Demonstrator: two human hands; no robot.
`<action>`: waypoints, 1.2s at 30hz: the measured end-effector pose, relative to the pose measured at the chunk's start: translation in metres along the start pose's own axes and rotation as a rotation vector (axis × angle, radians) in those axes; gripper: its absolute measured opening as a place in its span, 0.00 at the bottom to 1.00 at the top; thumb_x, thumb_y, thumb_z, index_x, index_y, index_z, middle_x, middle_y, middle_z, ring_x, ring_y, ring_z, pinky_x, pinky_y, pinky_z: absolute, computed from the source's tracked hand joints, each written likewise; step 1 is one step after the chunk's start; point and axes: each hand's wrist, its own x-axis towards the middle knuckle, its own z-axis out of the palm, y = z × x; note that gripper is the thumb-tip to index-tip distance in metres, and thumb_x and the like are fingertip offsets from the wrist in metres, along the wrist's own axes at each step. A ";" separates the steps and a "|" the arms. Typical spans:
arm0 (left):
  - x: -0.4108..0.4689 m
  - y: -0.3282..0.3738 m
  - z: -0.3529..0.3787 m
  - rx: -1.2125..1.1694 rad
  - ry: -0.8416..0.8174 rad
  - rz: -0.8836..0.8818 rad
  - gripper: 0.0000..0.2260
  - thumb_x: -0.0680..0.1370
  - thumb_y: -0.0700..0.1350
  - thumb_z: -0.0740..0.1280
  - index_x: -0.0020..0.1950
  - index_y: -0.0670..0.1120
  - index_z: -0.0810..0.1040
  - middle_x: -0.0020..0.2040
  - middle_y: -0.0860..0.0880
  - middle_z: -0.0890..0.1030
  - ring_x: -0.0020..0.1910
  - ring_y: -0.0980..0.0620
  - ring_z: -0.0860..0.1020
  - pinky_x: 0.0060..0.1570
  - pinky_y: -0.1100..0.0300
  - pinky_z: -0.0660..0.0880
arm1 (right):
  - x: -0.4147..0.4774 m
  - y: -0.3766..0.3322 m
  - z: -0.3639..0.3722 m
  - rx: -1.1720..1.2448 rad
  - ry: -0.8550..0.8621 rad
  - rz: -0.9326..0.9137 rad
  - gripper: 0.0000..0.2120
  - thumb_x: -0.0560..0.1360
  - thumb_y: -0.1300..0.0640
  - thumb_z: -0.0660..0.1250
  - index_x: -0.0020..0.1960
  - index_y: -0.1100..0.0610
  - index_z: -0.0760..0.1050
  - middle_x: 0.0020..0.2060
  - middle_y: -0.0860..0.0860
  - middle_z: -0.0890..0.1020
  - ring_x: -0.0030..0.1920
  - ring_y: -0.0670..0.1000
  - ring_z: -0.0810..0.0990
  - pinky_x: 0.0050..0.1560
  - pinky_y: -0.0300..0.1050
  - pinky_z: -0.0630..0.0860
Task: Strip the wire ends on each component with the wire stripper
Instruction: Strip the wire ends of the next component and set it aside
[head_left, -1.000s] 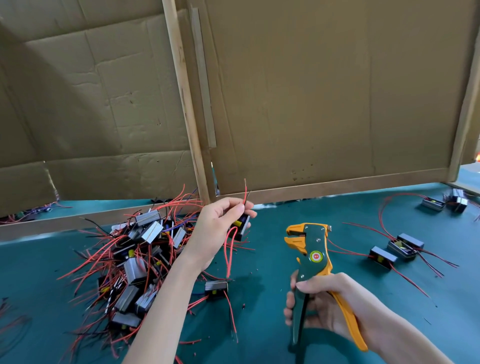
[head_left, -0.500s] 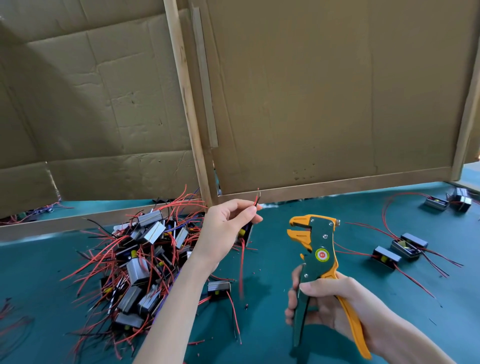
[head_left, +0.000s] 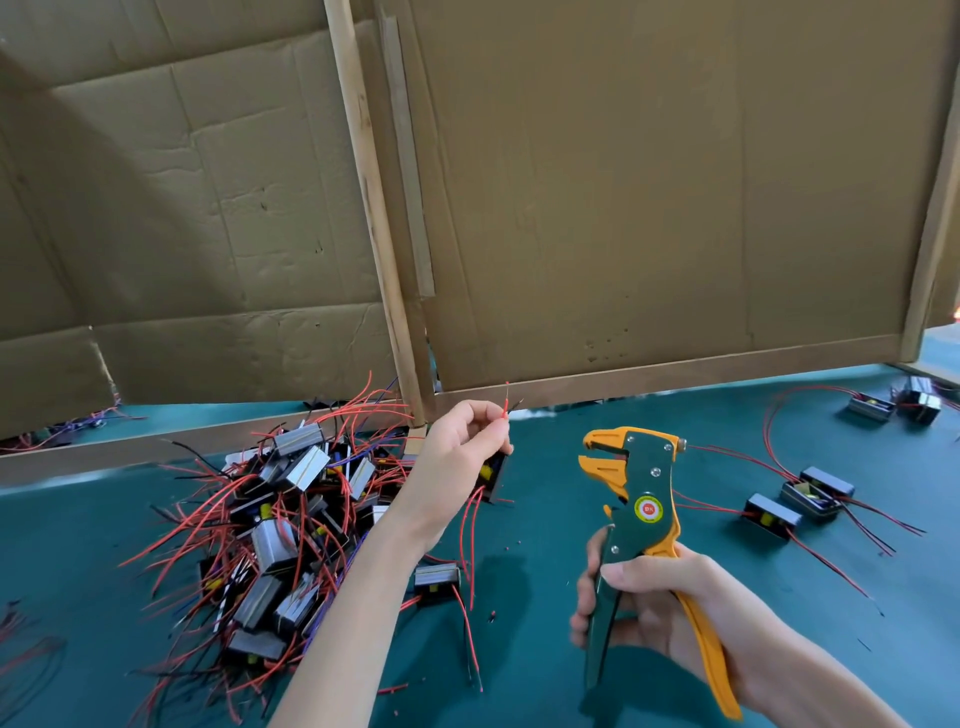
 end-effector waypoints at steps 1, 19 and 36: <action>0.000 0.001 0.001 -0.017 -0.002 0.005 0.04 0.80 0.40 0.64 0.47 0.47 0.76 0.37 0.53 0.78 0.42 0.56 0.77 0.48 0.69 0.73 | 0.000 0.000 0.000 0.002 0.000 0.000 0.19 0.57 0.60 0.81 0.43 0.63 0.79 0.40 0.66 0.79 0.42 0.66 0.80 0.49 0.61 0.78; -0.007 0.015 0.005 0.098 -0.209 0.049 0.04 0.77 0.43 0.69 0.43 0.49 0.81 0.35 0.54 0.81 0.39 0.60 0.80 0.43 0.71 0.74 | -0.001 -0.001 -0.003 -0.083 -0.080 -0.059 0.14 0.65 0.60 0.79 0.45 0.63 0.77 0.39 0.67 0.78 0.42 0.67 0.80 0.48 0.61 0.77; -0.010 0.019 0.005 0.129 -0.293 0.027 0.05 0.77 0.41 0.69 0.41 0.46 0.80 0.33 0.55 0.80 0.35 0.58 0.77 0.41 0.67 0.75 | -0.004 0.000 0.001 -0.194 -0.083 -0.069 0.13 0.66 0.58 0.78 0.43 0.62 0.78 0.37 0.66 0.78 0.40 0.64 0.79 0.47 0.59 0.77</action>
